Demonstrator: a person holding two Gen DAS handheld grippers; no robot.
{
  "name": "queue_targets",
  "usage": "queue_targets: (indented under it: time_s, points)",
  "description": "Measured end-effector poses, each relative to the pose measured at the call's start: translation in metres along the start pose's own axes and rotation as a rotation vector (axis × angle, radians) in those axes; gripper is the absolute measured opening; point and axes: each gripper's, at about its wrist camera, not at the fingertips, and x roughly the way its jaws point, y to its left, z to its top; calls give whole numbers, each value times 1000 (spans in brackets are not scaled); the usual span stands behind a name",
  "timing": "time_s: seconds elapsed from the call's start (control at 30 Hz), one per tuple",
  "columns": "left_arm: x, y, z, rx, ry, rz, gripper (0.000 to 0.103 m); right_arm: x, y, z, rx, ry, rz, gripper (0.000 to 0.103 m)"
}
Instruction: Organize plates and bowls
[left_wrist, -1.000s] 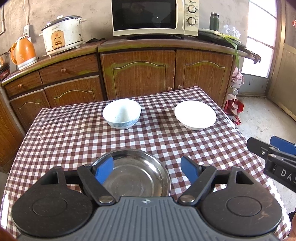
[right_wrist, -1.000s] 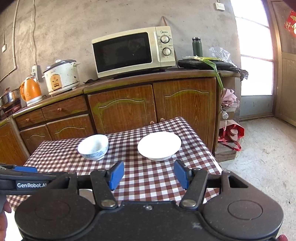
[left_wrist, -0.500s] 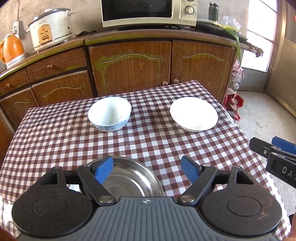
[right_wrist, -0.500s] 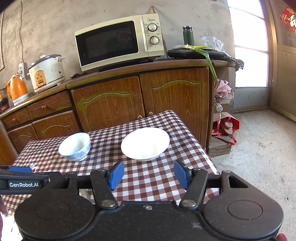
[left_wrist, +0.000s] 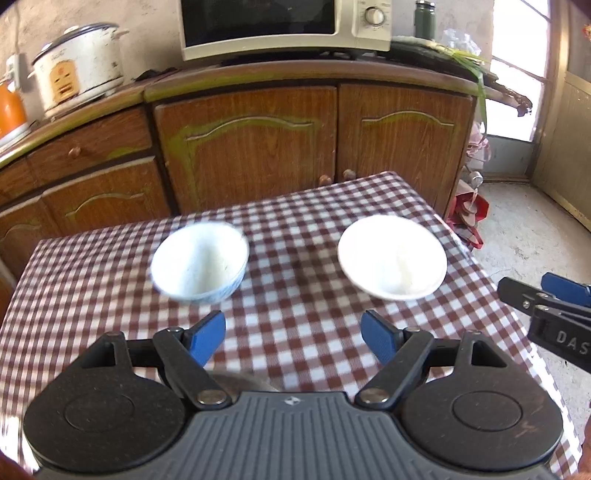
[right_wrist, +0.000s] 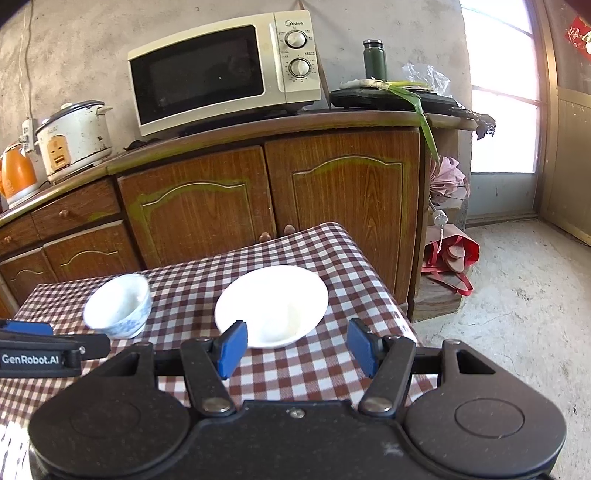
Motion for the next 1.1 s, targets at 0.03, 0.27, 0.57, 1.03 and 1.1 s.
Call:
queue_targets:
  time_s: [0.03,0.27,0.57,1.03,1.1]
  points:
    - [4,-2,4,7,-3,-1,83,5,-1,2,1,-1,-6,72]
    - [45,-14,18,43,17,-21,83,43,-13,12,13,19,-27,72]
    - [109,-7,27,-7,66,-48,80,101,-26,10,37,81,-25,72]
    - [174,-15,43,-21,94,-110,72,176,-36,1,115,156,-29,72]
    - [181,-16,42,-5,102,-124,68,182,-39,0,153,161,-5,72]
